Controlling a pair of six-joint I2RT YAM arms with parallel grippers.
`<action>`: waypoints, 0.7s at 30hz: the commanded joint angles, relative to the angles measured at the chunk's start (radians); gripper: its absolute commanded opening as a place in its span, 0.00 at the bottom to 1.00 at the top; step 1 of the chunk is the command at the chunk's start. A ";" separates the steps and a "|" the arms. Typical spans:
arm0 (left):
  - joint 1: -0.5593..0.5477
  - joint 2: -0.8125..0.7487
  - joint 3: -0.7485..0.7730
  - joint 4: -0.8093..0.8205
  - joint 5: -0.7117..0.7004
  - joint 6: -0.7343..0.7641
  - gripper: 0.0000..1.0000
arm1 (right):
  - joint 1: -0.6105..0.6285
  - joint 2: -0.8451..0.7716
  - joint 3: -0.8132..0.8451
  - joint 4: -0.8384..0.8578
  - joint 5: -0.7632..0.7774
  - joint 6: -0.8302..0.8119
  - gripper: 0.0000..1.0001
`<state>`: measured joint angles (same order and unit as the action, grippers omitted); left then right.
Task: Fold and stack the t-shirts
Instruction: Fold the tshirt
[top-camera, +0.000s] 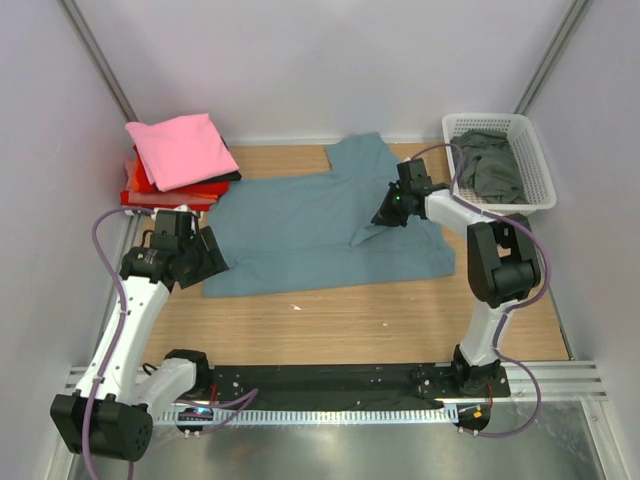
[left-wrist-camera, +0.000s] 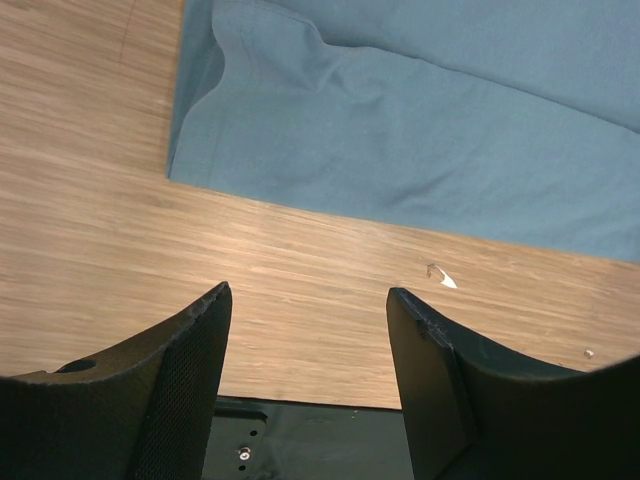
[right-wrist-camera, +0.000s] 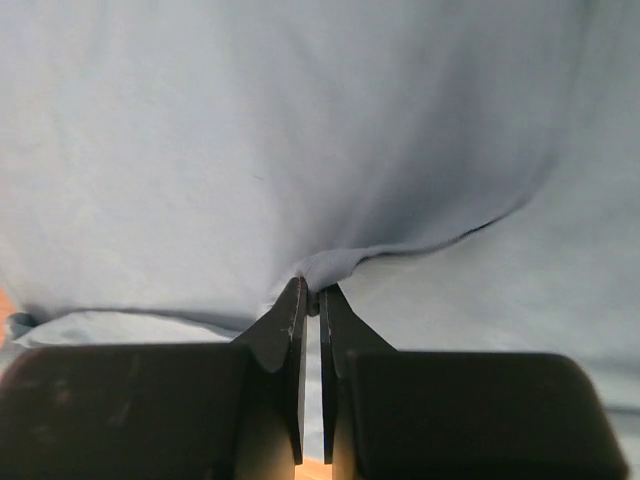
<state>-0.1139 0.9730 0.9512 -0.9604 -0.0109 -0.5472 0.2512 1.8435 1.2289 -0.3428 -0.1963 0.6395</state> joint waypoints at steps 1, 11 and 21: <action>0.000 -0.020 0.006 0.029 0.017 -0.007 0.65 | 0.045 0.060 0.139 -0.034 0.006 -0.006 0.07; 0.000 -0.034 0.006 0.029 0.019 -0.010 0.64 | 0.077 0.223 0.372 -0.094 -0.069 -0.128 0.40; 0.000 -0.059 0.001 0.035 -0.014 -0.013 0.64 | 0.019 0.399 0.805 -0.148 -0.009 -0.190 0.61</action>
<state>-0.1139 0.9375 0.9512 -0.9577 -0.0101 -0.5503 0.3061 2.2101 1.8725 -0.5095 -0.2314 0.4782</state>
